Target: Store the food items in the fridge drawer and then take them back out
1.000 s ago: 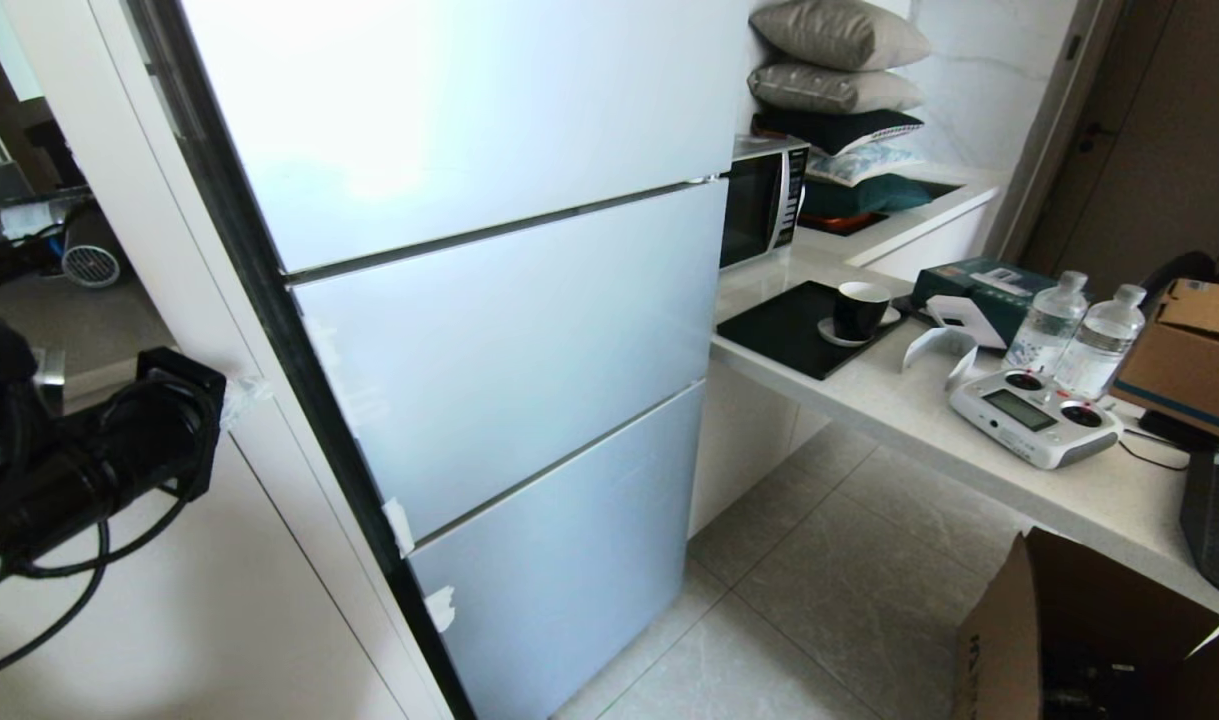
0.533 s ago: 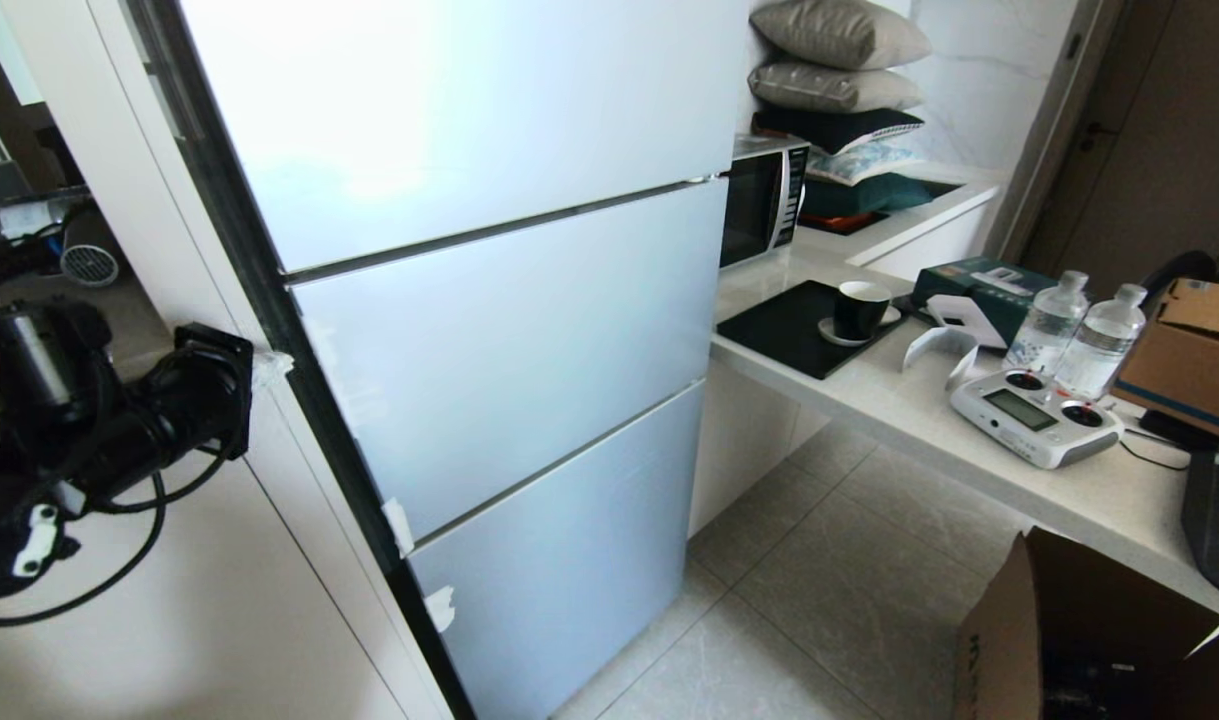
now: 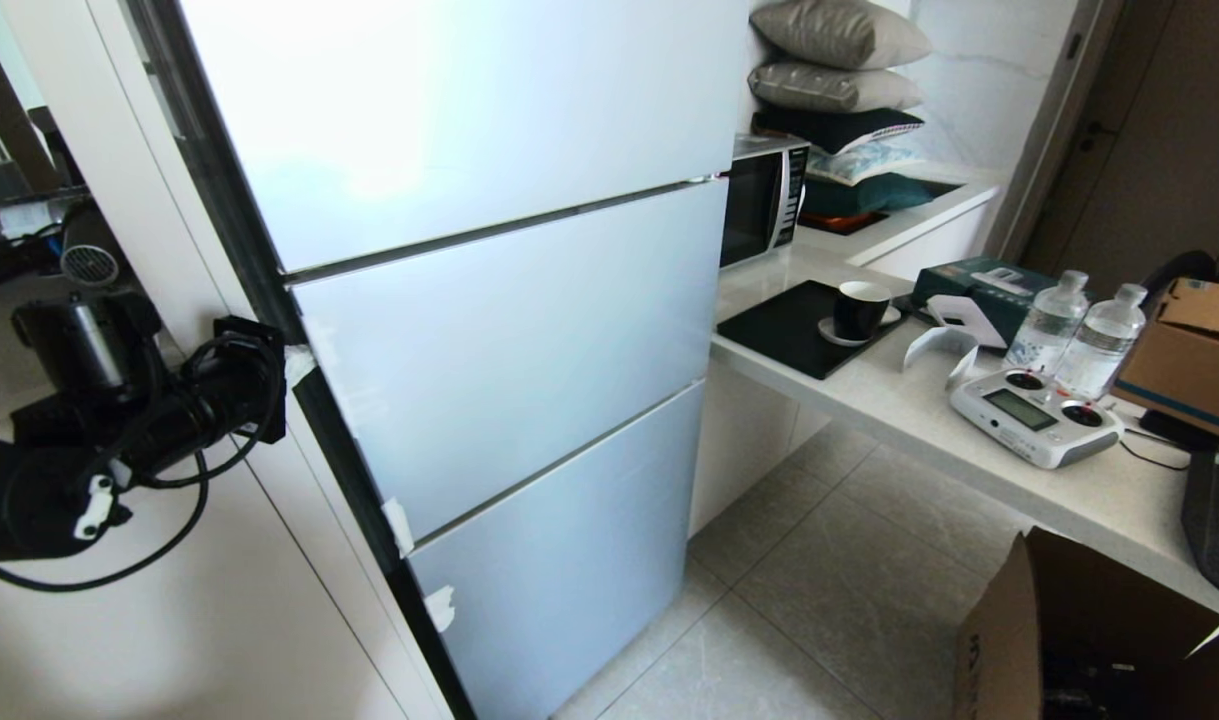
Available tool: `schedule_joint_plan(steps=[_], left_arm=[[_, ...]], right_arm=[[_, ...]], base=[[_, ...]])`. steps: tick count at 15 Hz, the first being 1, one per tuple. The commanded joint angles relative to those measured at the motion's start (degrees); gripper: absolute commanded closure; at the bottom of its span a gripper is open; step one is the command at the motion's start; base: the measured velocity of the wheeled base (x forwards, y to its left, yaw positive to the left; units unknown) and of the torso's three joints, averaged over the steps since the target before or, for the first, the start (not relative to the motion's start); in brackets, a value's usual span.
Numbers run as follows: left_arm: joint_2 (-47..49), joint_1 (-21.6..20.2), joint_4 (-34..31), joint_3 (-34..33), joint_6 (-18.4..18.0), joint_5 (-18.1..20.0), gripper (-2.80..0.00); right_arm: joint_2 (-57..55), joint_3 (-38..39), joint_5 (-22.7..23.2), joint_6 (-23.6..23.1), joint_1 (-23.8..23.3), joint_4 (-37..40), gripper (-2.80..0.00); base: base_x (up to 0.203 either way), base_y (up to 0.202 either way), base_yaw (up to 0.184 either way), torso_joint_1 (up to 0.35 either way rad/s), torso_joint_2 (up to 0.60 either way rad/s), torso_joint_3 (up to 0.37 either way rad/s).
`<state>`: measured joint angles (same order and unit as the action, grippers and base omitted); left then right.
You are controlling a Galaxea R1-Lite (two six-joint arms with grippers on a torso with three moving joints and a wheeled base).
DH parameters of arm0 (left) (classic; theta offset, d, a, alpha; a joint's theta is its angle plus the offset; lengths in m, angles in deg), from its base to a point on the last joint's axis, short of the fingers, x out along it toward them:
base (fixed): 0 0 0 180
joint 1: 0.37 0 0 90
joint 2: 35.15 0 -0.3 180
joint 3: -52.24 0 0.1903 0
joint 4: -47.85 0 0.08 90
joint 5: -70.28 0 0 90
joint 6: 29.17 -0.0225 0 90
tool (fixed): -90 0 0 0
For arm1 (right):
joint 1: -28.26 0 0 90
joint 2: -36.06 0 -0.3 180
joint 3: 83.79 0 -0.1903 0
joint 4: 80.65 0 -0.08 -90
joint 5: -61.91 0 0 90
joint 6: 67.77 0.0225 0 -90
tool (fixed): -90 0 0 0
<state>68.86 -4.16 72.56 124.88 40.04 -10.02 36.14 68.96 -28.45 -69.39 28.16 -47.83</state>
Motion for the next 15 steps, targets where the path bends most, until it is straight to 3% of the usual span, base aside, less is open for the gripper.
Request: schedule_joint_plan(steps=[1,7,15], left_arm=[[0.6,0.2,0.3,0.3,0.4,0.1,0.0],[0.3,0.3,0.3,-0.2,0.4,0.2,0.0],[-2.3,5.9,0.3,-3.8,0.4,0.6,0.0]], right_arm=[[-0.1,0.0,0.0,0.0,0.0,0.0,0.0],[-0.1,0.0,0.0,0.0,0.0,0.0,0.0],[-0.1,0.0,0.0,0.0,0.0,0.0,0.0]], base=[[0.0,0.0,0.0,0.0,0.0,0.0],[0.0,0.0,0.0,0.0,0.0,0.0],[0.0,0.0,0.0,0.0,0.0,0.0]])
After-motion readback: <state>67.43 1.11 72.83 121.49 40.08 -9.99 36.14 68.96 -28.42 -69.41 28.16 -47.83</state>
